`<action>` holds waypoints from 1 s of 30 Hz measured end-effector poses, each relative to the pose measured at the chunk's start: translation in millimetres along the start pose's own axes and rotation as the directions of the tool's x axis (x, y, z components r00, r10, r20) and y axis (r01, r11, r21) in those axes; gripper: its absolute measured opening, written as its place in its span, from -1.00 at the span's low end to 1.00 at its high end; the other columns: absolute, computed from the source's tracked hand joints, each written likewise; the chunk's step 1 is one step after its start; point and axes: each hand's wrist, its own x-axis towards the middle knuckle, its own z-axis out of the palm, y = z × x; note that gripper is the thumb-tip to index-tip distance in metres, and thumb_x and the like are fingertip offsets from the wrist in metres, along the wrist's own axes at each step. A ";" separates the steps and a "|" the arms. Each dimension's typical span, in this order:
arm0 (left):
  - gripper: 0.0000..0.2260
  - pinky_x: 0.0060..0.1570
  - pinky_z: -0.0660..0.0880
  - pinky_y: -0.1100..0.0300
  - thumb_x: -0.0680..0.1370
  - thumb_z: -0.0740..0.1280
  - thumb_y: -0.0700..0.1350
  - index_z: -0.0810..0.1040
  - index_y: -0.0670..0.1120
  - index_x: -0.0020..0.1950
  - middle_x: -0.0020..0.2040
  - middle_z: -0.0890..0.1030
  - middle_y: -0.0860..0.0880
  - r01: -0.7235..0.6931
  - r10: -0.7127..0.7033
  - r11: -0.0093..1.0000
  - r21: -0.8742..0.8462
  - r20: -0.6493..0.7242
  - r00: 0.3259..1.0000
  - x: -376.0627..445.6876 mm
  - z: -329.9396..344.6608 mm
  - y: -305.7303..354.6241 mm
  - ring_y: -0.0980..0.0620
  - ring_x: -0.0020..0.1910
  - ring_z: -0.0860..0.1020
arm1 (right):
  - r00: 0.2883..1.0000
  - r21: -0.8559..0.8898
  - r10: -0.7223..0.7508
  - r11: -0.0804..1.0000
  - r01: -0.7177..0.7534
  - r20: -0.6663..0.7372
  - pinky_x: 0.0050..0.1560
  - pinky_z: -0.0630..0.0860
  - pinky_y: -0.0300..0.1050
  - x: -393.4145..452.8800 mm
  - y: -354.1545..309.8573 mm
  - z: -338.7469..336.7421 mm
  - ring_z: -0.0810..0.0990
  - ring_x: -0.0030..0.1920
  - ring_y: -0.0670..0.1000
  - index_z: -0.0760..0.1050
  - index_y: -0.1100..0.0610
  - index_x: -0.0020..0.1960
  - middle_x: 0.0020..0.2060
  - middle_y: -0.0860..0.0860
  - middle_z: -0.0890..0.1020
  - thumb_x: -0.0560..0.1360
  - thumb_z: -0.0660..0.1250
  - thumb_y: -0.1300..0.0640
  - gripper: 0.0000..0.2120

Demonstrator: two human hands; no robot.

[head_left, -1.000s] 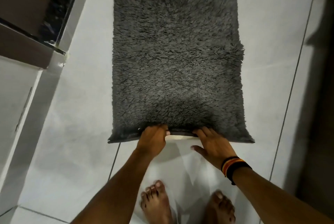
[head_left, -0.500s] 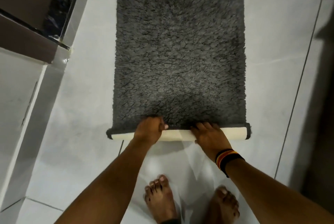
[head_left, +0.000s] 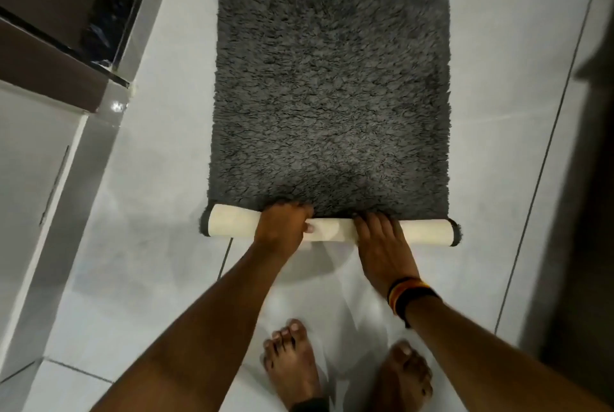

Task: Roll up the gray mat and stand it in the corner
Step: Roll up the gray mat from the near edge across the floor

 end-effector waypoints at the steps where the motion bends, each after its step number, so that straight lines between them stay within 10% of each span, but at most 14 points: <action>1: -0.77 0.09 0.52 0.04 0.60 0.34 0.05 0.63 -0.03 0.17 0.15 0.68 -0.13 0.037 -0.035 0.998 -0.053 0.034 0.999 6.6 -7.7 -0.4 -0.18 0.15 0.61 | 0.998 0.008 0.000 1.000 0.001 -0.055 0.51 0.15 0.29 -12.4 -5.8 3.7 0.24 0.50 0.28 0.12 0.21 0.57 0.50 0.24 0.32 0.58 0.22 0.13 -0.39; 6: -0.74 0.20 0.47 -0.02 0.63 0.30 0.01 0.62 -0.08 0.22 0.21 0.65 -0.16 0.147 -0.159 0.982 -0.116 -0.101 0.982 13.8 -24.0 8.5 -0.18 0.21 0.57 | 0.997 0.091 0.076 0.993 -0.078 0.022 0.50 0.00 0.42 -46.9 -24.2 26.5 -0.07 0.61 0.19 -0.13 0.18 0.61 0.62 0.14 -0.05 0.56 0.29 -0.04 -0.17; 11: -0.56 0.50 0.23 -0.17 0.66 0.19 -0.06 0.34 -0.15 0.52 0.54 0.33 -0.22 -0.045 0.038 0.999 -0.006 -0.423 0.905 -32.8 4.4 27.2 -0.22 0.52 0.29 | 0.988 0.060 0.136 0.988 -0.140 0.075 0.49 -0.01 0.43 -0.9 -12.5 3.1 -0.20 0.60 0.14 -0.33 0.08 0.59 0.61 0.02 -0.24 0.61 0.17 -0.05 -0.19; 17: -0.31 0.58 -0.13 -0.22 0.65 0.17 -0.01 -0.16 -0.08 0.65 0.67 -0.19 -0.08 0.062 -0.062 0.998 0.009 -0.051 0.997 -28.6 -7.5 25.2 -0.09 0.64 -0.20 | 0.975 0.100 0.060 0.991 -0.083 0.213 0.56 -0.03 0.29 24.5 0.1 -51.5 -0.29 0.59 0.12 -0.37 0.11 0.58 0.59 0.04 -0.32 0.63 0.14 -0.09 -0.19; 30: -0.43 0.58 -0.17 -0.22 0.70 0.03 0.08 -0.14 0.02 0.65 0.67 -0.13 -0.07 0.090 -0.110 0.987 0.130 0.157 0.981 68.2 -106.9 9.0 -0.15 0.64 -0.19 | 0.950 0.202 0.045 0.973 -0.112 0.309 0.54 -0.22 0.29 68.2 -2.5 -78.5 -0.44 0.51 0.06 -0.51 0.10 0.49 0.51 0.00 -0.43 0.62 0.15 -0.14 -0.12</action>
